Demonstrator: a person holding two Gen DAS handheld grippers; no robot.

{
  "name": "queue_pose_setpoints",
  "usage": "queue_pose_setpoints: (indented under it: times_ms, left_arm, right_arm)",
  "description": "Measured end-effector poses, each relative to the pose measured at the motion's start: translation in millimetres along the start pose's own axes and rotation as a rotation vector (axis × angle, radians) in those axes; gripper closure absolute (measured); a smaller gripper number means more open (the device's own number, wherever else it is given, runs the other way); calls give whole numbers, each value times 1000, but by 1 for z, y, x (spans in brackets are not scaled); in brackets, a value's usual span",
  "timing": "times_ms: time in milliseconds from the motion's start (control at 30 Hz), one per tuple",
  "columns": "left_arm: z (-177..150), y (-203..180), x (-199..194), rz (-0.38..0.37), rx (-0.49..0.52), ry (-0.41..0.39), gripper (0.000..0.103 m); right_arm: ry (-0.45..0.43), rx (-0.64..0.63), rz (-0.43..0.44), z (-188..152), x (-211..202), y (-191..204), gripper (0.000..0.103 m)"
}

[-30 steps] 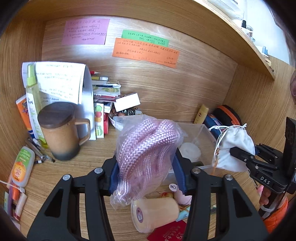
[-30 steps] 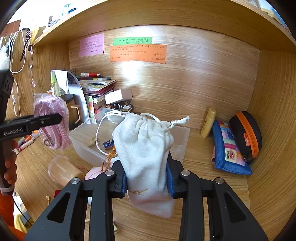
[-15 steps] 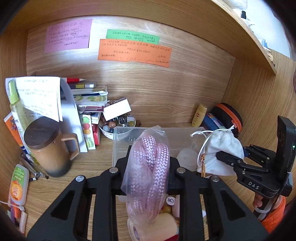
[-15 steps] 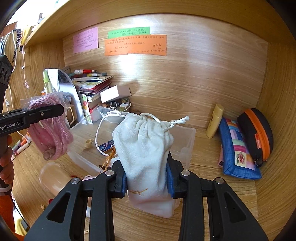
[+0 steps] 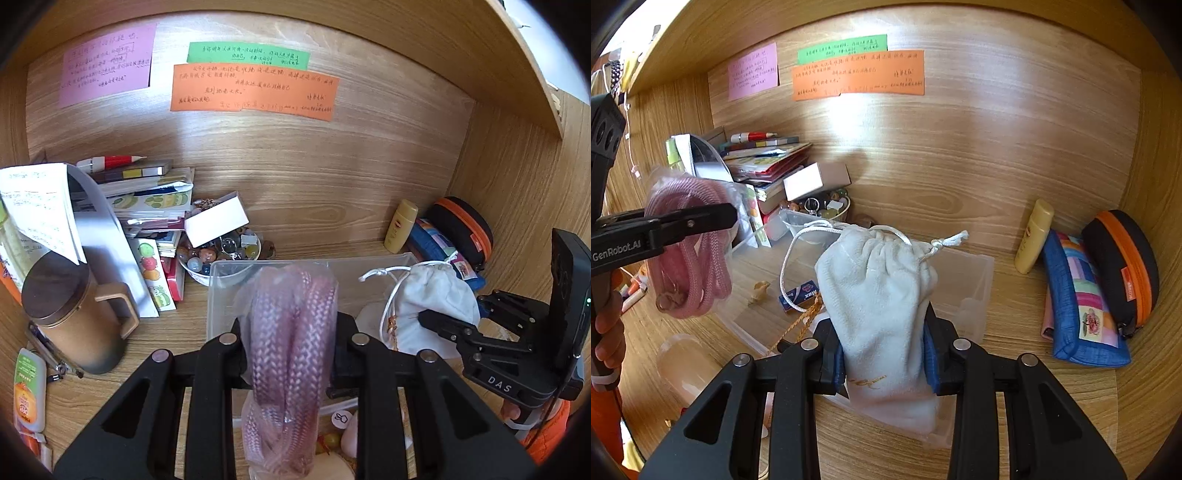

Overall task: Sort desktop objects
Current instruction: 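Carry the pink rope bag and white pouch over the clear box with both grippers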

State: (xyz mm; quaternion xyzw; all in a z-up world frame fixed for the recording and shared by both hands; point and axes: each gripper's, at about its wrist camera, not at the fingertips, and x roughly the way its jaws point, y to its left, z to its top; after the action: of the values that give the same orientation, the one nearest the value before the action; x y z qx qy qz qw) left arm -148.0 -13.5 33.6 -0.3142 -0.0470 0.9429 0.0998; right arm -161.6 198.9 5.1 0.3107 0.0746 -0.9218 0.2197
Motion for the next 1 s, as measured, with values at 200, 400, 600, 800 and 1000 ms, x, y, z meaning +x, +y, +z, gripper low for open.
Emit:
queue_pose_setpoints:
  times_ms: [200,400,600,800,1000]
  left_arm:
    - [-2,3,20,4,-4,27,79]
    - [-4,3,30,16,14,40,79]
    - [-4,3,39,21,23,59,78]
    - [-3,-2,46,15,33,77,77]
    - [-3,-5,53,17,39,106,76]
  right_arm:
    - [28,-6,2,-4,13,1,73]
    - [49,-12,2,-8,24,2,73]
    - [56,-8,6,-9,28,1,71]
    - [57,-4,9,-10,29,0,70]
    - [65,-11,3,-11,30,2,70]
